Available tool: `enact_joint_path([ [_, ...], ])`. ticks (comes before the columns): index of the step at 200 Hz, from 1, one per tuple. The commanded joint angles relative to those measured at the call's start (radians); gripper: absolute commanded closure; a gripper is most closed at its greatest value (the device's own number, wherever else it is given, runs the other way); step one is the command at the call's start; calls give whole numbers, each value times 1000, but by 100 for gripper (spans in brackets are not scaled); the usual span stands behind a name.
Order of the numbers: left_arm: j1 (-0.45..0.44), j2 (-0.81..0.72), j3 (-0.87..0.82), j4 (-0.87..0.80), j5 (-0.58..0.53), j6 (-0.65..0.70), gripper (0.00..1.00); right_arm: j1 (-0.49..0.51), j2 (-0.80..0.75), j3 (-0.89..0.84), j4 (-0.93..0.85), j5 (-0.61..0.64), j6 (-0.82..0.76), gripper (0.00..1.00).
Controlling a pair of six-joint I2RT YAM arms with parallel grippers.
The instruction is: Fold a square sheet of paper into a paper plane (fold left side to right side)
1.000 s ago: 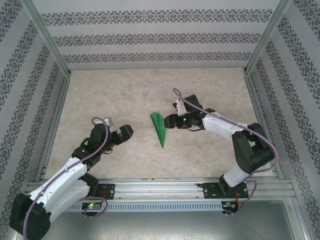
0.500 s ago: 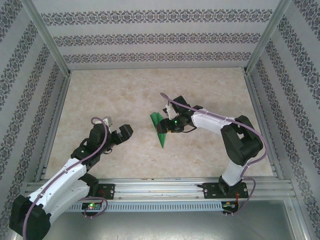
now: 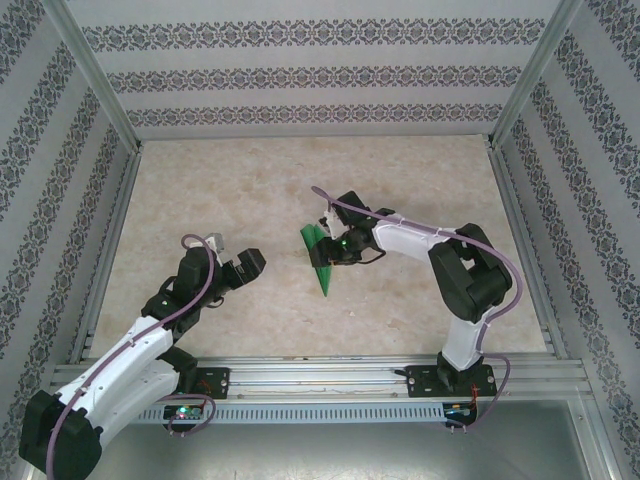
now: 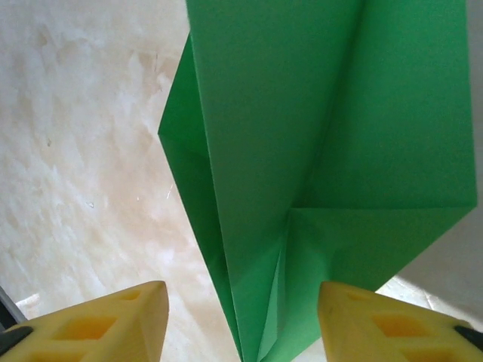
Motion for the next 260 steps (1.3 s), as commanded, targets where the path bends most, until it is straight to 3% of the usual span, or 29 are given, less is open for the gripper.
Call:
enact_joint_path([
  [1,17,-13,7,-26,6,15,0,12,19,31,-37,34,-10,49],
  [138,27,-21,-7,-19,11,5,0,50,64,94,-131,137,-21,71],
  [260,29,-35,-21,-15,12,-3,0,95,119,155,-172,189,24,77],
])
